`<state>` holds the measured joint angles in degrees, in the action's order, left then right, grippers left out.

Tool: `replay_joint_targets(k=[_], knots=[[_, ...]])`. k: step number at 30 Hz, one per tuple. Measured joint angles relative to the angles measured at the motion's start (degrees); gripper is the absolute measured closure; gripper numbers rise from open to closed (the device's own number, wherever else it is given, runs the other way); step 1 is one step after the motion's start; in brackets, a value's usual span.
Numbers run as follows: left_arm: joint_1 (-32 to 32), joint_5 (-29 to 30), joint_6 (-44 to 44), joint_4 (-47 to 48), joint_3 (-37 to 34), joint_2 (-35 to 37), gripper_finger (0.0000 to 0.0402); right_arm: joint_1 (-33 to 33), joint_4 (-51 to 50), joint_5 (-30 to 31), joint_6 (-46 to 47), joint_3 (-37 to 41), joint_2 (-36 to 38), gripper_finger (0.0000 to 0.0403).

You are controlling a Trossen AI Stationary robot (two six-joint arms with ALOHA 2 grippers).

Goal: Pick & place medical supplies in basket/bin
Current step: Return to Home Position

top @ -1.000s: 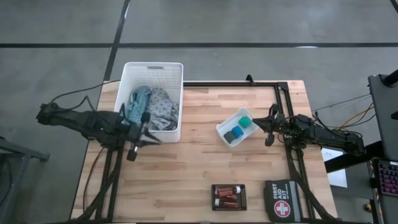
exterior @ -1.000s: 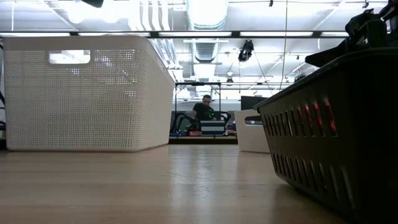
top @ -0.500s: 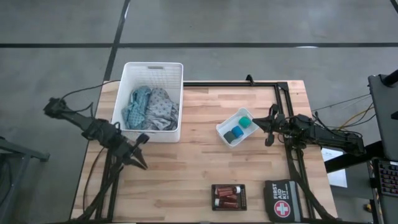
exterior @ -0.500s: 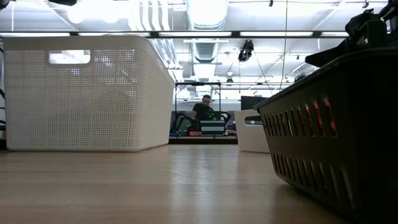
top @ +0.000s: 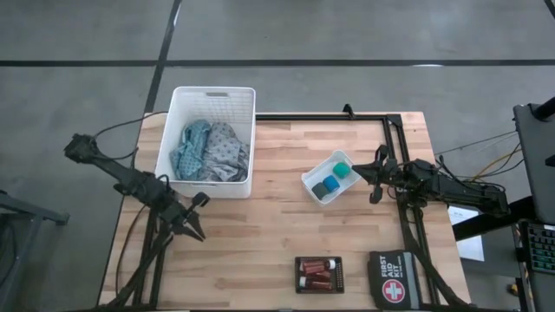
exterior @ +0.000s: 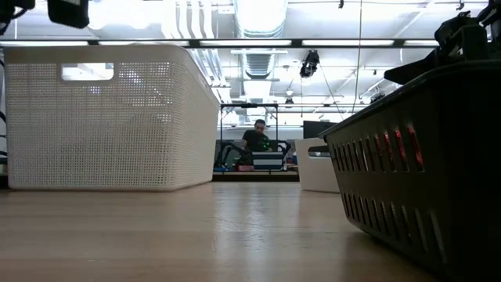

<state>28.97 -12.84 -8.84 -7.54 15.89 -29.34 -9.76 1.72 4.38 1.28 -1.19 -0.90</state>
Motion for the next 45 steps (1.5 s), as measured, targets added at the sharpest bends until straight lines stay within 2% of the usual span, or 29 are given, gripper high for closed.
replay_joint_targets(k=[3,7,11,17,21,29,38,45], knots=[[1.1,3.3,2.5,-1.5,-1.3,0.0,0.0366,0.0,0.0,0.0,0.0,0.0,0.0,0.0392],[4.2,11.1,6.2,-0.7,-1.3,0.0,0.037,0.0,0.0,0.0,0.0,0.0,0.0,0.0392],[9.6,16.5,6.3,-0.9,-1.3,-0.4,0.0379,0.0,0.0,0.0,0.0,0.0,0.0,0.0392],[18.8,21.2,6.5,-1.5,-1.3,-1.6,0.0392,0.0,0.0,0.0,0.0,0.0,0.0,0.0392],[21.8,26.6,9.4,-1.0,-1.3,-1.6,0.0395,0.0,0.0,0.0,0.0,0.0,0.0,0.0392],[24.2,26.3,7.3,0.5,-1.3,-0.9,0.0395,0.0,0.0,0.0,0.0,0.0,0.0,0.0392],[24.8,26.0,5.9,7.2,-1.3,7.5,0.0396,0.0,0.0,0.0,0.0,0.0,0.0,0.0392],[24.8,23.4,5.9,11.7,-1.3,11.7,0.0396,0.0,0.0,0.0,0.0,0.0,0.0,0.0392]])
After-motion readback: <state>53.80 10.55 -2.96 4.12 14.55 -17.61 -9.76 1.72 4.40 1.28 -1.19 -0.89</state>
